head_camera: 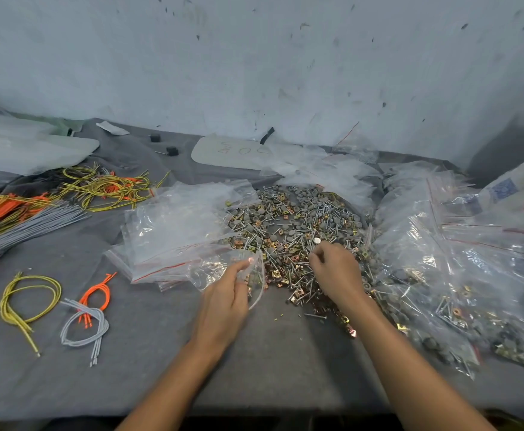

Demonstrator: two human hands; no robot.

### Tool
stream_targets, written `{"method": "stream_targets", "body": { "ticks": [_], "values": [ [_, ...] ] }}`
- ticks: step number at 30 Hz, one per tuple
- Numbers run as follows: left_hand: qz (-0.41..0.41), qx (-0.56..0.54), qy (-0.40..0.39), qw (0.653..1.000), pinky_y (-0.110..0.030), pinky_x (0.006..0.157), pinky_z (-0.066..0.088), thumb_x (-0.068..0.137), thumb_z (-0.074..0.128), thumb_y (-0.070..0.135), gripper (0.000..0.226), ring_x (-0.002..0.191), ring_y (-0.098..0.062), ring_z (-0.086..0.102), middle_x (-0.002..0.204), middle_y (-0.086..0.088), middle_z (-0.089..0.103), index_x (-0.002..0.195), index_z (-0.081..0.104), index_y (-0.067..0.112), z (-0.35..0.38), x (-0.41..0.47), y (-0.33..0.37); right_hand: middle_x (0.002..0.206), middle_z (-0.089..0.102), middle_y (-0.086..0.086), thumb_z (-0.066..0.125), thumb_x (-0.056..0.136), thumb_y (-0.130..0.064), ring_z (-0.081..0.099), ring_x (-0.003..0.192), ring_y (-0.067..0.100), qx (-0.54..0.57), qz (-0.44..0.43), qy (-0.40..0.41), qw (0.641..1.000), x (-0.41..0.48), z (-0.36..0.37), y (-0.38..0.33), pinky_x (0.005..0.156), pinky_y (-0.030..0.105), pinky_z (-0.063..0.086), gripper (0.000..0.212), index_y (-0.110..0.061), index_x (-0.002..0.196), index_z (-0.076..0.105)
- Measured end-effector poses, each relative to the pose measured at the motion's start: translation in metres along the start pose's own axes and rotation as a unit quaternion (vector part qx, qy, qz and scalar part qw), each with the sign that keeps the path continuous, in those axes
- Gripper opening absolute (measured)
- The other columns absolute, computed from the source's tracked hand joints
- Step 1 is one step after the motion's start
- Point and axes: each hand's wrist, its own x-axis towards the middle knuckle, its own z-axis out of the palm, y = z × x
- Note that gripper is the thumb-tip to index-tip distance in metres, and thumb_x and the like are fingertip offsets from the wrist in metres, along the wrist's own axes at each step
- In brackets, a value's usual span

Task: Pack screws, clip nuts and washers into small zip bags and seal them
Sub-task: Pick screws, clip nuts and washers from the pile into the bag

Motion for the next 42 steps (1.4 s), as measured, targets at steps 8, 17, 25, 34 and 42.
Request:
{"method": "stream_targets", "body": {
  "ticks": [8,17,25,34,42],
  "values": [
    [0.0,0.01,0.0,1.0,-0.015,0.06,0.035,0.095,0.039,0.032,0.035,0.071,0.002,0.057,0.078,0.017,0.064,0.125,0.055,0.04,0.0,0.0,-0.001,0.075,0.071,-0.002,0.068,0.085,-0.023,0.059,0.062,0.008,0.316,0.043,-0.086,0.944,-0.042,-0.017,-0.047,0.059,0.028,0.049,0.004,-0.025,0.082,0.067],
    [-0.005,-0.003,-0.002,1.0,-0.022,0.07,0.037,0.095,0.039,0.029,0.039,0.084,-0.012,0.064,0.09,0.009,0.071,0.127,0.06,0.033,0.0,0.001,0.0,0.083,0.05,-0.011,0.065,0.091,-0.04,0.054,0.076,0.013,0.106,-0.082,-0.064,0.989,-0.054,0.018,-0.075,0.068,0.03,0.037,0.012,-0.03,0.092,0.072],
    [0.004,-0.01,0.008,1.0,-0.018,0.062,0.034,0.094,0.039,0.029,0.037,0.066,0.003,0.054,0.071,0.017,0.059,0.124,0.06,0.035,-0.001,0.001,0.0,0.079,0.054,-0.022,0.065,0.093,-0.04,0.054,0.073,-0.002,0.135,-0.141,-0.044,0.98,-0.038,0.006,-0.05,0.066,0.021,0.044,0.007,-0.033,0.09,0.064],
    [0.008,0.007,0.01,1.0,-0.008,0.055,0.033,0.095,0.038,0.031,0.037,0.061,0.01,0.053,0.062,0.023,0.054,0.124,0.059,0.036,-0.004,0.0,0.005,0.115,0.059,-0.002,0.061,0.099,-0.03,0.056,0.112,0.022,-0.063,-0.067,-0.147,0.985,0.012,-0.009,0.002,0.097,0.041,0.049,0.021,-0.027,0.117,0.071],
    [0.001,0.004,0.006,1.0,-0.013,0.053,0.035,0.095,0.04,0.027,0.038,0.06,0.002,0.055,0.057,0.017,0.055,0.126,0.061,0.034,-0.005,-0.001,0.007,0.106,0.06,-0.005,0.062,0.098,-0.022,0.056,0.106,0.02,-0.066,-0.042,-0.135,0.988,0.012,-0.002,0.004,0.095,0.041,0.05,0.005,-0.026,0.099,0.065]
  ]
}}
